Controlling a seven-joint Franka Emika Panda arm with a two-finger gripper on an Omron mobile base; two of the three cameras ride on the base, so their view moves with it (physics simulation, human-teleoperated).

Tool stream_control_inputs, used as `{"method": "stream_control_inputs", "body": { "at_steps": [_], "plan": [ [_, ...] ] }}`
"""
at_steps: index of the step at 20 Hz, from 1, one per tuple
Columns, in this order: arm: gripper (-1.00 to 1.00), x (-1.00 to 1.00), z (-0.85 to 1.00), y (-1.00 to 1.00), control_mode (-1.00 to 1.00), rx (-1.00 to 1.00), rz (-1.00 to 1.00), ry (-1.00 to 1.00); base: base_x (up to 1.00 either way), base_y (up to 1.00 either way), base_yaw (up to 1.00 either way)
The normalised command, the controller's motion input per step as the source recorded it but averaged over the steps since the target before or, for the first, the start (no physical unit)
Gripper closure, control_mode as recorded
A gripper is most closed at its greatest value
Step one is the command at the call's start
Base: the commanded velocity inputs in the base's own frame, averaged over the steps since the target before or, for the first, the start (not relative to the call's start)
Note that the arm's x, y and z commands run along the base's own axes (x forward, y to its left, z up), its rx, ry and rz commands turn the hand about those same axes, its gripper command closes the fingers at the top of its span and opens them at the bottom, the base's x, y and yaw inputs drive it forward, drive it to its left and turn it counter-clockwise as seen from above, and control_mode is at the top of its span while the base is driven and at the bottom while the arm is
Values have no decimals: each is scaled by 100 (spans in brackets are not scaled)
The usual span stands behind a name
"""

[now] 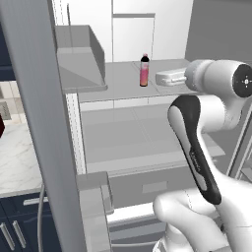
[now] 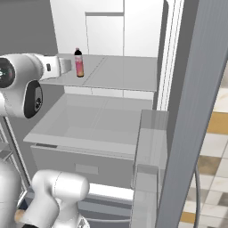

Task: Open the fridge, grab two sodas, and place both sodas inside the bowl with ice on the dining counter.

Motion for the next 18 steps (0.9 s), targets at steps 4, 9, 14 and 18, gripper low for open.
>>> {"method": "stream_control_inputs", "body": {
  "at_steps": [4,9,14,18],
  "plan": [
    [-100,62,0,0,-100,0,-4,1,0,0,0],
    [-100,67,0,0,-100,1,-1,11,0,0,0],
    [-100,74,0,0,-100,4,-1,10,0,0,0],
    [-100,69,0,0,-100,5,0,9,0,0,0]
  ]
}}
